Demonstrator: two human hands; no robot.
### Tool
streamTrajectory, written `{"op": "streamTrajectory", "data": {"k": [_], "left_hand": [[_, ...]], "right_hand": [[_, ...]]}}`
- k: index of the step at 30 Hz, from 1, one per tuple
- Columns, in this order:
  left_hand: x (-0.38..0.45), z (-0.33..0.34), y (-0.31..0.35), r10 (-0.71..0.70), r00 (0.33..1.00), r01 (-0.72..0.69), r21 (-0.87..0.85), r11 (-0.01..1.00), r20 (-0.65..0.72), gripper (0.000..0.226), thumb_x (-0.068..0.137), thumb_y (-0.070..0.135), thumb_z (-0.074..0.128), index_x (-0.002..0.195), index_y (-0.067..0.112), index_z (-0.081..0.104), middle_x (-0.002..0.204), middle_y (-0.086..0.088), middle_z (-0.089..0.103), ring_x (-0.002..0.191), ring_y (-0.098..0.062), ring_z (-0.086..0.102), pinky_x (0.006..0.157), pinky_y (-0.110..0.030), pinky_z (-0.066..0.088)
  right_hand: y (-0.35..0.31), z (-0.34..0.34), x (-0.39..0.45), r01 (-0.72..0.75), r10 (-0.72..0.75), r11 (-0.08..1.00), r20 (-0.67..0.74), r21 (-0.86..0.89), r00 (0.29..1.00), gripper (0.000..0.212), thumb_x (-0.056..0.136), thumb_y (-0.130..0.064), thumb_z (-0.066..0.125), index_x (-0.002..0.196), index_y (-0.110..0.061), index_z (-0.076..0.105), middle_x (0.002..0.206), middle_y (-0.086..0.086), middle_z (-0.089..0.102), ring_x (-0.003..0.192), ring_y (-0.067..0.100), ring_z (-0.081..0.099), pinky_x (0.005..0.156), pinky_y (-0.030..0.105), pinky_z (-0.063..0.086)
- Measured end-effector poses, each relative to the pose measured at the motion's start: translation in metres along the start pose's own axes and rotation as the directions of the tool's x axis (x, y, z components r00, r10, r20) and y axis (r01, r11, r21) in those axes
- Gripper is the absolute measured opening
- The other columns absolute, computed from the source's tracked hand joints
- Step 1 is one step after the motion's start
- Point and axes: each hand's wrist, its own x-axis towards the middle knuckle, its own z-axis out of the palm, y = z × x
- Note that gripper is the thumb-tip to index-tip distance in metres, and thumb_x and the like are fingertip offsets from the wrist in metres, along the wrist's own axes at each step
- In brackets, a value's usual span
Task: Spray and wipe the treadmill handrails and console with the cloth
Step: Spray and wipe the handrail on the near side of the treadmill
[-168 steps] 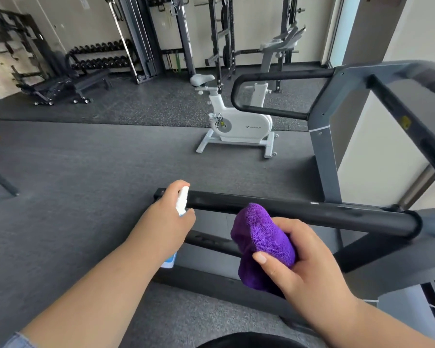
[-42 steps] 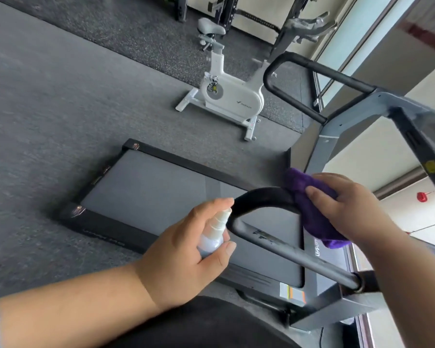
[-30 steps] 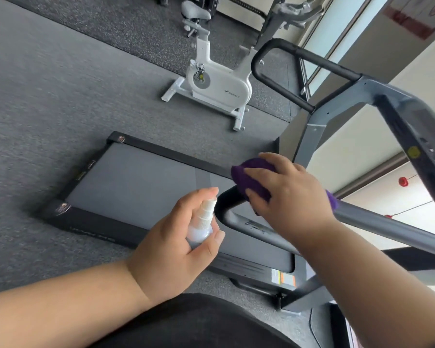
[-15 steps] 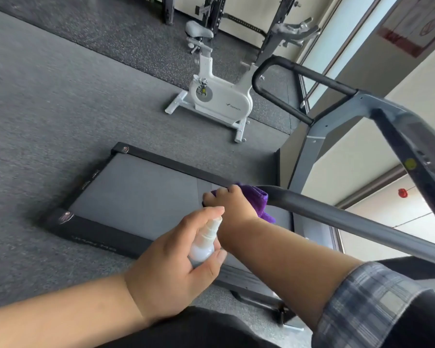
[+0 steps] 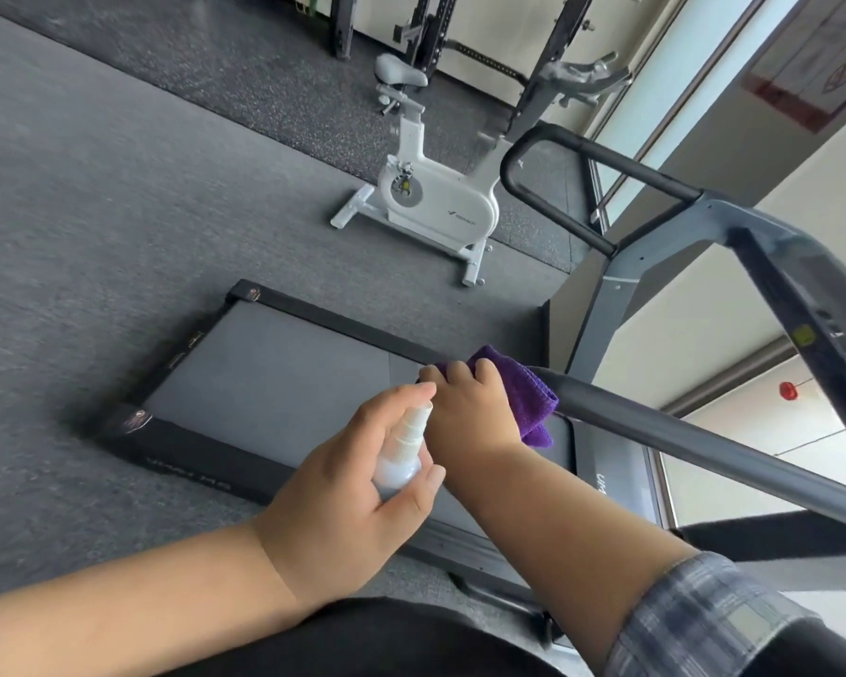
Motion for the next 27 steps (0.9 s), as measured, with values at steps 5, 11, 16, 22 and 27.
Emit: {"op": "streamTrajectory", "data": {"k": [5, 11, 16, 22, 27], "left_hand": [[-0.002, 0.005, 0.002, 0.015, 1.0, -0.015, 0.038, 0.999, 0.0, 0.059, 0.09, 0.038, 0.061, 0.138, 0.058, 0.032, 0.099, 0.02, 0.062, 0.087, -0.005, 0.065, 0.082, -0.006, 0.043], [0.005, 0.02, 0.013, -0.006, 0.998, 0.004, 0.042, 0.999, 0.06, 0.057, 0.089, 0.043, 0.058, 0.135, 0.063, 0.032, 0.097, 0.018, 0.064, 0.086, -0.008, 0.065, 0.08, -0.007, 0.043], [0.009, 0.035, 0.023, 0.023, 0.995, -0.027, 0.037, 0.999, 0.1, 0.058, 0.088, 0.045, 0.058, 0.134, 0.067, 0.03, 0.097, 0.016, 0.064, 0.084, -0.012, 0.066, 0.078, -0.017, 0.049], [0.005, 0.046, 0.027, 0.022, 0.99, -0.029, 0.05, 0.998, 0.14, 0.057, 0.088, 0.045, 0.058, 0.134, 0.066, 0.031, 0.096, 0.017, 0.065, 0.084, -0.011, 0.066, 0.076, -0.008, 0.046], [0.007, 0.06, 0.035, 0.011, 0.983, -0.018, 0.033, 0.999, 0.184, 0.055, 0.086, 0.046, 0.06, 0.131, 0.066, 0.036, 0.097, 0.015, 0.067, 0.083, -0.012, 0.067, 0.075, -0.009, 0.047]], "right_hand": [[0.022, 0.005, -0.014, 0.022, -0.008, 0.996, -0.156, 0.089, 0.988, 0.027, 0.066, -0.033, 0.077, 0.093, -0.032, 0.072, 0.11, -0.003, 0.061, 0.089, 0.026, 0.055, 0.081, 0.041, 0.039], [0.07, 0.008, -0.049, -0.02, 0.195, 0.937, -0.475, 0.348, 0.858, 0.042, 0.079, -0.044, 0.064, 0.118, -0.029, 0.071, 0.13, 0.003, 0.062, 0.096, 0.034, 0.062, 0.08, 0.048, 0.051], [0.128, 0.034, -0.101, -0.253, 0.57, 0.699, -0.307, 0.669, 0.763, 0.051, 0.084, -0.054, 0.052, 0.127, -0.029, 0.066, 0.133, -0.002, 0.06, 0.109, 0.028, 0.061, 0.095, 0.039, 0.049], [0.155, 0.046, -0.14, -0.488, 0.784, 0.507, -0.144, 0.71, 0.604, 0.044, 0.086, -0.053, 0.044, 0.115, -0.033, 0.07, 0.122, -0.008, 0.063, 0.103, 0.026, 0.062, 0.089, 0.036, 0.047], [0.094, 0.013, -0.091, -0.387, 0.674, 0.635, -0.234, 0.669, 0.701, 0.039, 0.087, -0.049, 0.052, 0.115, -0.029, 0.071, 0.124, -0.004, 0.064, 0.101, 0.03, 0.063, 0.09, 0.044, 0.045]]}}
